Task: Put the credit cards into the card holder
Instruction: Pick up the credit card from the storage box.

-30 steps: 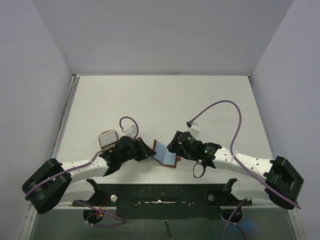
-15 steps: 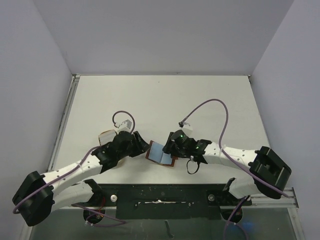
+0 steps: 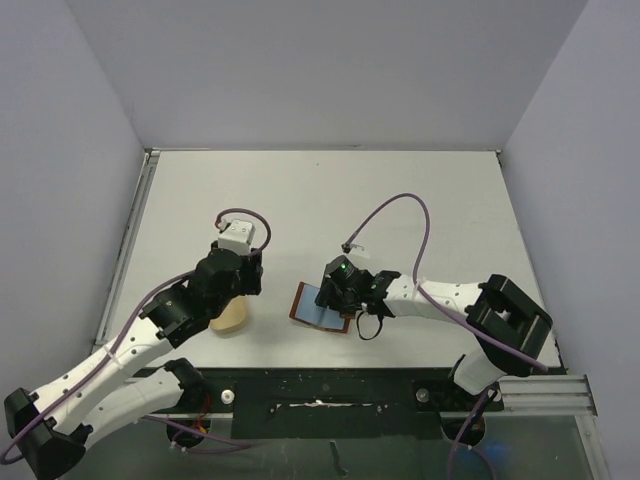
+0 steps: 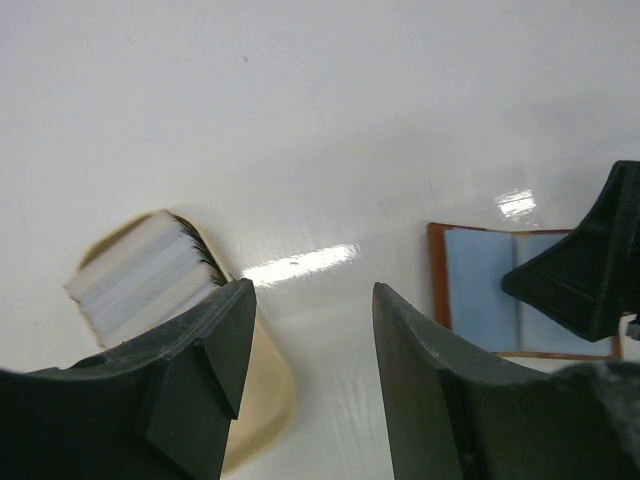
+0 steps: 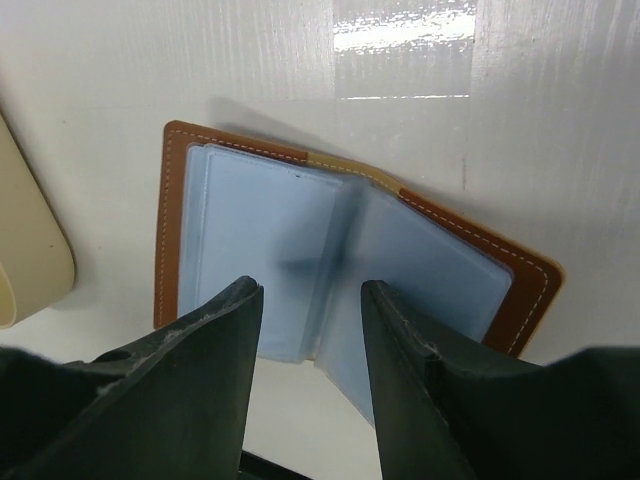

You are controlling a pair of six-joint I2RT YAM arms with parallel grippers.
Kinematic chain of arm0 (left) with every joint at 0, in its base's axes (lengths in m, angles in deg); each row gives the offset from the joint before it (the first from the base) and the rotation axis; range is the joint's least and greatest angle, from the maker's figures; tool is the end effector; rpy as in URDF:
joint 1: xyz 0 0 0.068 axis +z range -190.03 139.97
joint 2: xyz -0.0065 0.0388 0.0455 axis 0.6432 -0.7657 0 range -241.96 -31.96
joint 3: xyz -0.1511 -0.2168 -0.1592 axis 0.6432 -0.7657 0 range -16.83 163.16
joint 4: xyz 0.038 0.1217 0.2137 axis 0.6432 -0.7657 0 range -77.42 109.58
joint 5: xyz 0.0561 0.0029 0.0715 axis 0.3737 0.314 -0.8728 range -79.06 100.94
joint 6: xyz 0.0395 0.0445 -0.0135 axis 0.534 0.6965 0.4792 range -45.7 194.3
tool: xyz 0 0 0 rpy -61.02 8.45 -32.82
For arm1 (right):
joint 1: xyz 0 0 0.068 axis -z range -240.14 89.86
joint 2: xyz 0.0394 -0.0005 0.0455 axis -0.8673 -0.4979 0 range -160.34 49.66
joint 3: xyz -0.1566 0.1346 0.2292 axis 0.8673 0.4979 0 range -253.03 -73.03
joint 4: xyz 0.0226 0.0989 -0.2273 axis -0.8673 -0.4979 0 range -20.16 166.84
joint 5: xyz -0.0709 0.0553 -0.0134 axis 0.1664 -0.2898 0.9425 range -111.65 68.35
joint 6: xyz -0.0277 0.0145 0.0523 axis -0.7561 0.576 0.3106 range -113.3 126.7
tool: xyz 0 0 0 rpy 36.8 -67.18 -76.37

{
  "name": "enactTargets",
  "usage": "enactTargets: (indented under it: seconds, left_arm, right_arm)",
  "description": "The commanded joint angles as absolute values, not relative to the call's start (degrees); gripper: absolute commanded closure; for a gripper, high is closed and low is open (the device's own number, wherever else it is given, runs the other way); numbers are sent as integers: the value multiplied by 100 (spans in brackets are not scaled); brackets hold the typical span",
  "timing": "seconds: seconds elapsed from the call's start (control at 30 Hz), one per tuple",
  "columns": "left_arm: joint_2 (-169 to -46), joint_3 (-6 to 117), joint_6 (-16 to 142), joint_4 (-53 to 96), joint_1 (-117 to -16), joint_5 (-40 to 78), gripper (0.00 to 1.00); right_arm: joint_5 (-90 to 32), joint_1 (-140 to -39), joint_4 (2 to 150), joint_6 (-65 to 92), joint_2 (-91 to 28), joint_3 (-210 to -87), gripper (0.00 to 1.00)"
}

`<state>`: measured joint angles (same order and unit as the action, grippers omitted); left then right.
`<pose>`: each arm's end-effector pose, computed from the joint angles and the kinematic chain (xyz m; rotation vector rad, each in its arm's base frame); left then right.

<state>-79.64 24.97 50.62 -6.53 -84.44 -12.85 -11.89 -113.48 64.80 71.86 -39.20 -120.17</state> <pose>0.1215 -0.0933 0.3105 0.1349 2.0846 -0.2819 0.1836 0.2337 0.2090 0.3412 2.5865 0.6198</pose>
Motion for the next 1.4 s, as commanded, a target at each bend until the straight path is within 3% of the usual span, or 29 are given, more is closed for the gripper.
enactTargets:
  seconds: [0.0,0.2,0.43,0.7,1.37]
  left_arm:
    - [-7775,2869,7035,-802,-8373,-1633,51]
    - [-8402,3043,8926,-998,-7892,-1401,46]
    - [-9286,2863,10009,-1467,-7173,-731,48]
    - [-9354,2509,10067,-1196,-7123,-310,46]
    - [-10295,2105,10369,-36,-7150,-1277,45]
  right_arm:
    - [-1229,-11367,6442,7127,-3916,-12206,55]
    - [-1468,-11337,6551,6986,-4012,-12199,55]
    - [-1707,-11345,6720,6857,-3990,-12085,55]
    - [-1693,-11291,6659,6680,-3874,-12067,55]
    - [-1770,-11155,6731,6688,-3651,-11868,55]
